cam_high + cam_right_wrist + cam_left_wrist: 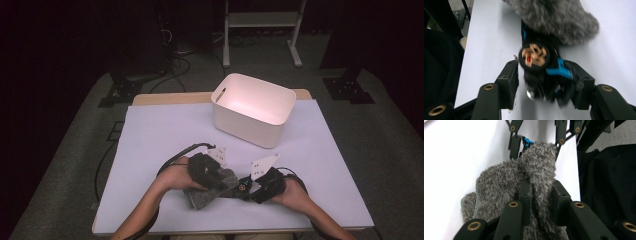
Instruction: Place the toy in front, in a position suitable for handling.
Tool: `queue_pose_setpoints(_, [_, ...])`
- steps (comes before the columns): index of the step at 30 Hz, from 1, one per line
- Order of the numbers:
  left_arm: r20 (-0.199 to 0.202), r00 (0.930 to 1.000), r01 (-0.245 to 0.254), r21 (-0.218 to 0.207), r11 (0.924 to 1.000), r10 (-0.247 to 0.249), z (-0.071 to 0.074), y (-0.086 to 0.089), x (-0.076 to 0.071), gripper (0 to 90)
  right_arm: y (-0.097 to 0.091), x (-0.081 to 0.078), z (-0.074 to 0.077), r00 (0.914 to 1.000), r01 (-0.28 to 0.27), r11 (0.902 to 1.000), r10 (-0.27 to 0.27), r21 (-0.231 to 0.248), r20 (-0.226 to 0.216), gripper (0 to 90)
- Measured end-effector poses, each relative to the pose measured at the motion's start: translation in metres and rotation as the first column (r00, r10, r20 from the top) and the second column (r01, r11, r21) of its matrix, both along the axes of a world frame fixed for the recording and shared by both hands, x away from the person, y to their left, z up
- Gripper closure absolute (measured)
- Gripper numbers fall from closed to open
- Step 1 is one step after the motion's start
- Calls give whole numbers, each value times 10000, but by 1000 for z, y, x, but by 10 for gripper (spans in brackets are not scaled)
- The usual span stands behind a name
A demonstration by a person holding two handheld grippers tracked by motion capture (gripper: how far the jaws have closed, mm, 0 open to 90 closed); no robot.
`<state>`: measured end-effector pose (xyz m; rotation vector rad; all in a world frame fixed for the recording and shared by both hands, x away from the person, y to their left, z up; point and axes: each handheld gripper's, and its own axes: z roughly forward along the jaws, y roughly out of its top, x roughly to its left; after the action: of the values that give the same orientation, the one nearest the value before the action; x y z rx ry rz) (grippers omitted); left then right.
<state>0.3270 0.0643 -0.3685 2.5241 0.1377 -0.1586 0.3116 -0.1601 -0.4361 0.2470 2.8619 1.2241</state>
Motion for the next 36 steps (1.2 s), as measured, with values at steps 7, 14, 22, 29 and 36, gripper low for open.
queue_pose_setpoints(7, [403,9991,-166,100,9998,162,10,-5,-3,644,-12,1,-1,9996,254,9988,-248,427,-149,525])
queue_pose_setpoints(14, [690,9972,-316,205,9993,301,22,-4,-5,601,-9,1,-2,9997,212,9989,-205,411,-167,538])
queue_pose_setpoints(22, [746,9970,162,631,9979,-209,12,-11,-5,826,-10,0,-1,9998,185,9991,-181,391,-95,556])
queue_pose_setpoints(29, [584,9943,857,590,9946,-891,4,-36,-7,826,-9,-3,-1,9997,199,9992,-204,357,134,557])
queue_pose_setpoints(36, [627,9939,870,544,9947,-904,3,-52,-5,816,-9,-5,-2,9994,287,9988,-294,408,173,556])
